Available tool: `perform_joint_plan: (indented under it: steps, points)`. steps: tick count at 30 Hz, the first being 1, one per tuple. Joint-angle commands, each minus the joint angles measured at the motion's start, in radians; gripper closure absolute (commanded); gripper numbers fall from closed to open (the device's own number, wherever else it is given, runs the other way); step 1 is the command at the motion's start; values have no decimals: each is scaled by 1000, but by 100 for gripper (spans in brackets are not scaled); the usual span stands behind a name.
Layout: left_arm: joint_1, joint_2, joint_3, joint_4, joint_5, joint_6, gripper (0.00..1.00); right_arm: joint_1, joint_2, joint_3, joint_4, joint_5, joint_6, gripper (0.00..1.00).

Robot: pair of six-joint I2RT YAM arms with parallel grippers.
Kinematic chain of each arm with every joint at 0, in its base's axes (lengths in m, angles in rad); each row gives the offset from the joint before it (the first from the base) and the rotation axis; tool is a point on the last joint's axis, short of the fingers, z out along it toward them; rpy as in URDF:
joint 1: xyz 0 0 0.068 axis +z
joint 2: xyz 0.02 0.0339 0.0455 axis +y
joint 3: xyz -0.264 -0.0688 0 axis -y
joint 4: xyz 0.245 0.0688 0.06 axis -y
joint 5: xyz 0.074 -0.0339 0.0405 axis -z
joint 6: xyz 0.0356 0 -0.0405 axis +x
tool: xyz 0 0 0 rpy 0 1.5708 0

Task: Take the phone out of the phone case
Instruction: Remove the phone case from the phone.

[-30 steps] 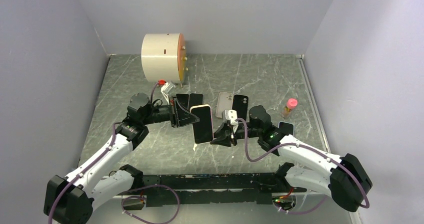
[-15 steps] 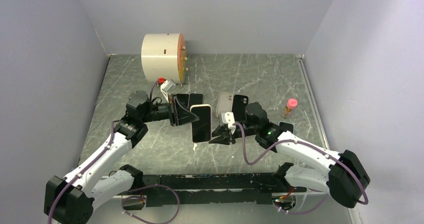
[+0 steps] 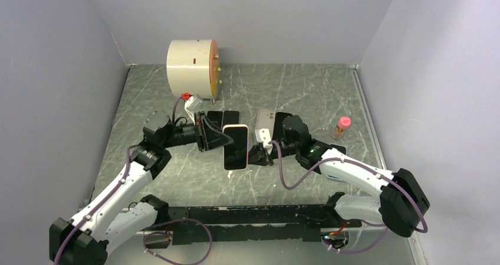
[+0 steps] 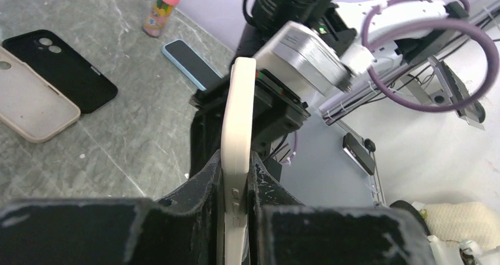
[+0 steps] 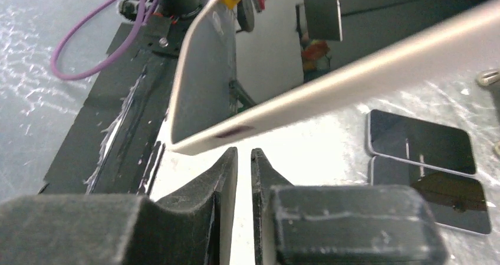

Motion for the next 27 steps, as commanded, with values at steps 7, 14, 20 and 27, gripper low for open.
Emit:
perform_joint_plan:
  steps: [7, 14, 20, 27]
  points:
    - [-21, -94, -55, 128, -75, 15, 97, -7, -56, -50, 256, -11, 235, 55]
    - [-21, -120, -52, 97, -115, 42, 97, -8, -70, -57, 165, -9, 183, 40]
    - [-21, -138, -62, 93, -145, 59, 97, -7, -89, -72, 189, -40, 224, 33]
    - [-21, -102, -74, 161, -118, 25, 98, -7, -78, -68, 299, -67, 308, 33]
